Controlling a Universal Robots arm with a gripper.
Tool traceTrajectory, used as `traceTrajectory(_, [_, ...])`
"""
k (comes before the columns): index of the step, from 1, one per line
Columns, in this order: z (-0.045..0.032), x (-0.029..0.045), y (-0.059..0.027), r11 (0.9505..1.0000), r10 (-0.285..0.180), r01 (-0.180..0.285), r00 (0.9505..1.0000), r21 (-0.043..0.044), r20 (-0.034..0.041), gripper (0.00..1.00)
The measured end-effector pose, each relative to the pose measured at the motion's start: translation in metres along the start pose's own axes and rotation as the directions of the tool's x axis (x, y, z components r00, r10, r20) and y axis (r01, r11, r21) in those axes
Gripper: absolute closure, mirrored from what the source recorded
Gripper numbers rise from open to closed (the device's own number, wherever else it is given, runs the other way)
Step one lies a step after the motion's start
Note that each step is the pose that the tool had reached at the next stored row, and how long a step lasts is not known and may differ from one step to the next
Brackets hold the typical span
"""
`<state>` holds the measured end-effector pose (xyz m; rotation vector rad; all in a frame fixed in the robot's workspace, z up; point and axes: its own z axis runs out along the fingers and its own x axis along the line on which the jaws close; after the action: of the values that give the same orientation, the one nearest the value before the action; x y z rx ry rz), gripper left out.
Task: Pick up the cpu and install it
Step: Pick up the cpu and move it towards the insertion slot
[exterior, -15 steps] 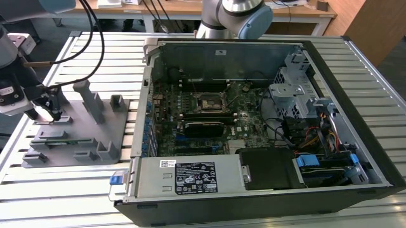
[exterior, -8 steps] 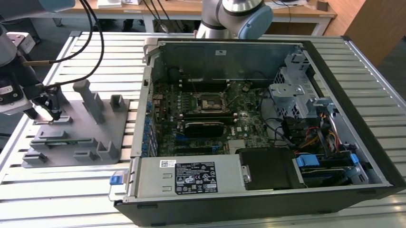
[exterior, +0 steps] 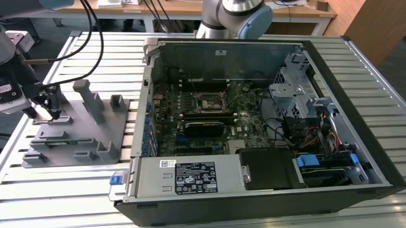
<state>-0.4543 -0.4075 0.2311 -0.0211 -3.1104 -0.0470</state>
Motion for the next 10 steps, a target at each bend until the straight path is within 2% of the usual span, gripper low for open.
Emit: traceTrajectory(10, [-0.0042, 0.0003, 0.0001, 1.0, 0.0, 0.0, 1.0, -0.0001, 0.0012, 0.46])
